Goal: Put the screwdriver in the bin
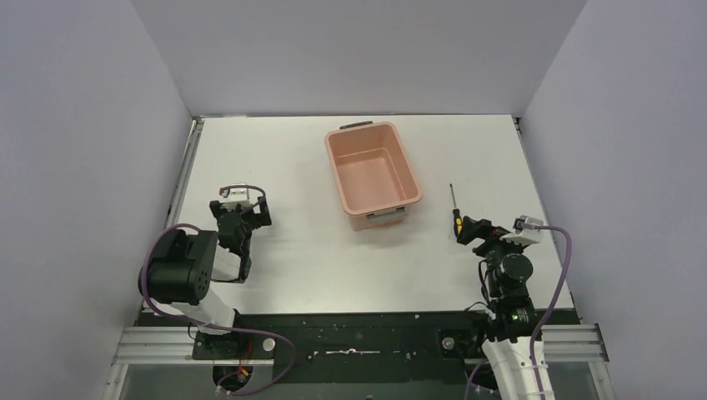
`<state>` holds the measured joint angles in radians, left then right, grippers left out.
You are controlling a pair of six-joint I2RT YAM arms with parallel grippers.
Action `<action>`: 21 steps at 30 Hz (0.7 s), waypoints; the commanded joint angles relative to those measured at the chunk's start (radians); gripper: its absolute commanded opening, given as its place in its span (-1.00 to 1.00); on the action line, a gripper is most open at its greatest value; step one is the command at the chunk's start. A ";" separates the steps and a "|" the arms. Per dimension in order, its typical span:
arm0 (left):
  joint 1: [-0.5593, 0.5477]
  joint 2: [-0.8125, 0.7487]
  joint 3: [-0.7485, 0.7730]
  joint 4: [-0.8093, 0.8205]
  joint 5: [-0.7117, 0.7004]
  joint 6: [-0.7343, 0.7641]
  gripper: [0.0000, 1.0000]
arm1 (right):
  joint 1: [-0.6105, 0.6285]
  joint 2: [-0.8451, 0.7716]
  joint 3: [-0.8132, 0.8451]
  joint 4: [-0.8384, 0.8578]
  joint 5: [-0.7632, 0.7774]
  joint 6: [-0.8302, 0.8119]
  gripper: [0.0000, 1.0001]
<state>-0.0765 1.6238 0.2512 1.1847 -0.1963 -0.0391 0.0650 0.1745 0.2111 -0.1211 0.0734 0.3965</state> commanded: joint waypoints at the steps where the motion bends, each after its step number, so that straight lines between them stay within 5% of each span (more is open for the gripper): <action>1: 0.003 -0.013 0.003 0.024 0.014 0.010 0.95 | -0.005 0.072 0.089 0.085 -0.001 -0.054 1.00; 9: 0.004 -0.013 0.003 0.024 0.014 0.010 0.95 | -0.006 0.631 0.629 -0.127 0.129 -0.157 1.00; 16: 0.003 -0.013 0.003 0.024 0.014 0.009 0.95 | -0.023 1.288 1.284 -0.654 0.052 -0.193 0.91; 21: 0.003 -0.013 0.003 0.025 0.014 0.009 0.95 | -0.028 1.500 1.328 -0.701 -0.063 -0.222 0.72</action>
<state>-0.0765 1.6238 0.2512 1.1847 -0.1963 -0.0387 0.0452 1.5700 1.5517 -0.5915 0.0994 0.2150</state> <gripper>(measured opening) 0.974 0.889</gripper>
